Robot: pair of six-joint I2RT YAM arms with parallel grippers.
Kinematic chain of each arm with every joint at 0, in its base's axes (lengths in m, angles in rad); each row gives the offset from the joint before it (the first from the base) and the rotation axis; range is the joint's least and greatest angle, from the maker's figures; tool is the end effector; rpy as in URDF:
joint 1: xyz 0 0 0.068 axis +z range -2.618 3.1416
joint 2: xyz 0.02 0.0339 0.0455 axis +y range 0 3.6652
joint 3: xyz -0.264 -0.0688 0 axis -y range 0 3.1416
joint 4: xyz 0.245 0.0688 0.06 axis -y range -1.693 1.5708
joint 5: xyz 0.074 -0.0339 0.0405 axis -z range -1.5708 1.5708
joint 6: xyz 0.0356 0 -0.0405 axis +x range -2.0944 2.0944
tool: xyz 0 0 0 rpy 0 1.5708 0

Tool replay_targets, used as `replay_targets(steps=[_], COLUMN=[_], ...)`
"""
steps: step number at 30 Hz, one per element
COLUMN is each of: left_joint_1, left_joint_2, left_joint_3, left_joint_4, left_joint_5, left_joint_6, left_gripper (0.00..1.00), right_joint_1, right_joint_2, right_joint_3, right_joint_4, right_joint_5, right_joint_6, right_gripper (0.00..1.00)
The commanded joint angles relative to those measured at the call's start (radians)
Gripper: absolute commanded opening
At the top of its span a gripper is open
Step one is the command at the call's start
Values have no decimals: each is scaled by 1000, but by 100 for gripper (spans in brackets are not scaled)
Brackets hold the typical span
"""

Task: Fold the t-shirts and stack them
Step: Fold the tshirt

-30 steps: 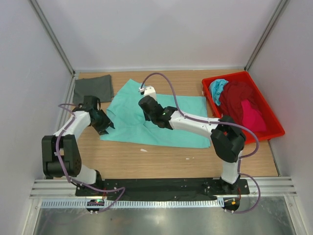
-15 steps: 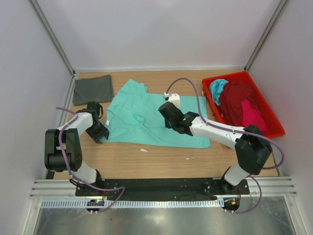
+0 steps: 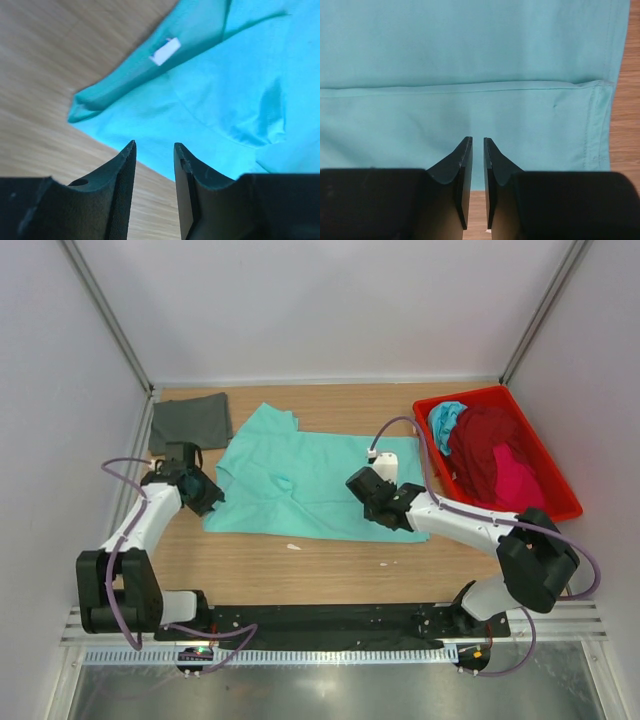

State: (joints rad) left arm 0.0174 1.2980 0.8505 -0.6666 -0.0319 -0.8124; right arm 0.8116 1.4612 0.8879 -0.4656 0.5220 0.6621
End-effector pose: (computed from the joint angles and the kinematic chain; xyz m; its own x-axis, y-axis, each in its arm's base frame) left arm 0.2440 0.0054 0.2175 -0.5943 -0.7360 -0.3241 -0.6731 0.6758 -0.3004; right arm 0.2075 0.1928 0.2031 -0.7474 -0.0135 -0.6642 0.0061 0.9996 -0.0271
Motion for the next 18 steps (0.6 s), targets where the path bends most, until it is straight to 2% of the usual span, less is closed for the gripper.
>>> replay_targets(steps=[1,5,8,11,18], left_joint_1=[-39,-50,-48,-48,-48], left_joint_2=[53,214,314,299,141], left_joint_3=[-2,33,59,24,-97], left_joint_4=[162,99,-7,-40,-64], left_joint_5=[150,89,-48,-136,-252], left_joint_6=[-24,-28,-18,-21,-82], left_gripper=[37,32,31,31,36], right_joint_1=[-37,-74,-101,-104,-104], right_joint_2=[-12,10,24,22,-24], right_joint_3=[-7,-35,-88,-142,-259], right_joint_4=[8,8,-10,-19,-91], right_joint_5=[42,44,59,55,45], right_joint_6=[33,31,79,125,286], right_gripper=[20,19,18,18,17])
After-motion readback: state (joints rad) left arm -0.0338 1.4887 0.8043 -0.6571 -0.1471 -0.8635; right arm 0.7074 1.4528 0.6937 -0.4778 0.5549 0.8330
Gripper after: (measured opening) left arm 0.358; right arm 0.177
